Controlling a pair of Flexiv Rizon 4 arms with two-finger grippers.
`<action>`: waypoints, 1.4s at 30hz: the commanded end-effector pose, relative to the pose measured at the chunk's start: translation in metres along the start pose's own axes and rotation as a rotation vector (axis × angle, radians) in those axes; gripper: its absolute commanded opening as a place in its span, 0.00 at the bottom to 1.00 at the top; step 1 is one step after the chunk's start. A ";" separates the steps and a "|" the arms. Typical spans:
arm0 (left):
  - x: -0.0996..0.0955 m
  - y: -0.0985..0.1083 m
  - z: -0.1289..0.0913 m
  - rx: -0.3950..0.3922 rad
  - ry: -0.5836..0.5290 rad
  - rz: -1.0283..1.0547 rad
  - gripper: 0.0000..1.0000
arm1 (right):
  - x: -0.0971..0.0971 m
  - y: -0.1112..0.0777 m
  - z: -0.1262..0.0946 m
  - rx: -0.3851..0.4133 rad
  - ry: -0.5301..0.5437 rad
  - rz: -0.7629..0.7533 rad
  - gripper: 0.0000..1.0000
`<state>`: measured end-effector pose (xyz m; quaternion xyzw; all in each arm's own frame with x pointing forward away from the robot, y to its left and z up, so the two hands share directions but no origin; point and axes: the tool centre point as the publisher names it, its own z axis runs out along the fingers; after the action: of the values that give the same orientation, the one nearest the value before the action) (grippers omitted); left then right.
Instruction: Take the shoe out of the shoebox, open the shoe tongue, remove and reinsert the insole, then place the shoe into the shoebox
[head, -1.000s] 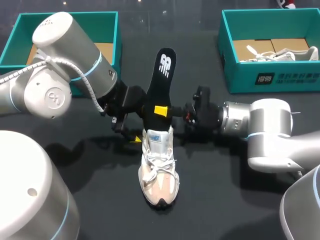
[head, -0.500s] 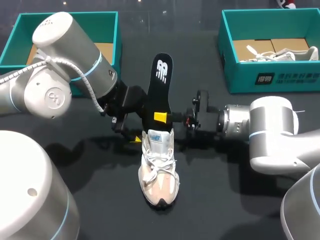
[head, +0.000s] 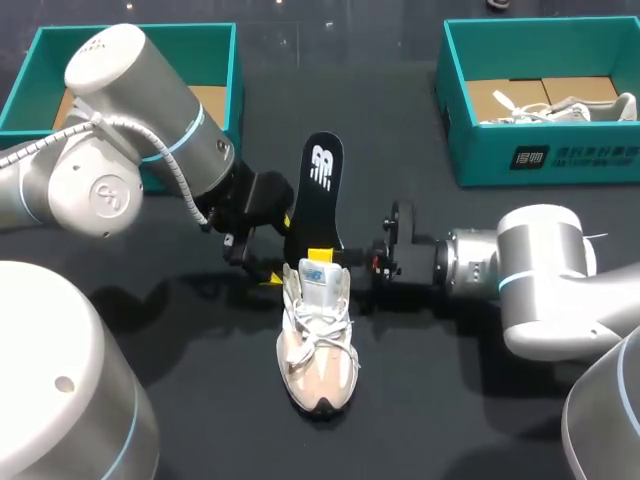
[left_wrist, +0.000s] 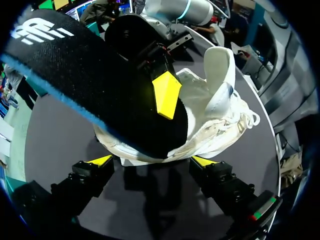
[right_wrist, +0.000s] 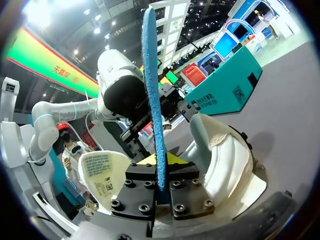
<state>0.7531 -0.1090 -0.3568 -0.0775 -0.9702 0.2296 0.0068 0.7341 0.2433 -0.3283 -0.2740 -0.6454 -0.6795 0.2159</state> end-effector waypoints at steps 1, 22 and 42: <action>0.000 0.000 0.001 -0.001 0.000 0.000 1.00 | -0.005 -0.009 0.003 -0.001 0.005 0.004 0.00; 0.000 0.000 0.001 -0.001 0.000 0.000 1.00 | 0.001 0.014 0.004 -0.006 0.033 -0.087 0.24; 0.000 0.000 0.001 -0.001 0.000 0.000 1.00 | 0.009 0.040 0.010 0.057 0.046 -0.151 0.33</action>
<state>0.7531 -0.1090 -0.3568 -0.0775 -0.9702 0.2296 0.0068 0.7503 0.2497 -0.2966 -0.2051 -0.6731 -0.6867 0.1825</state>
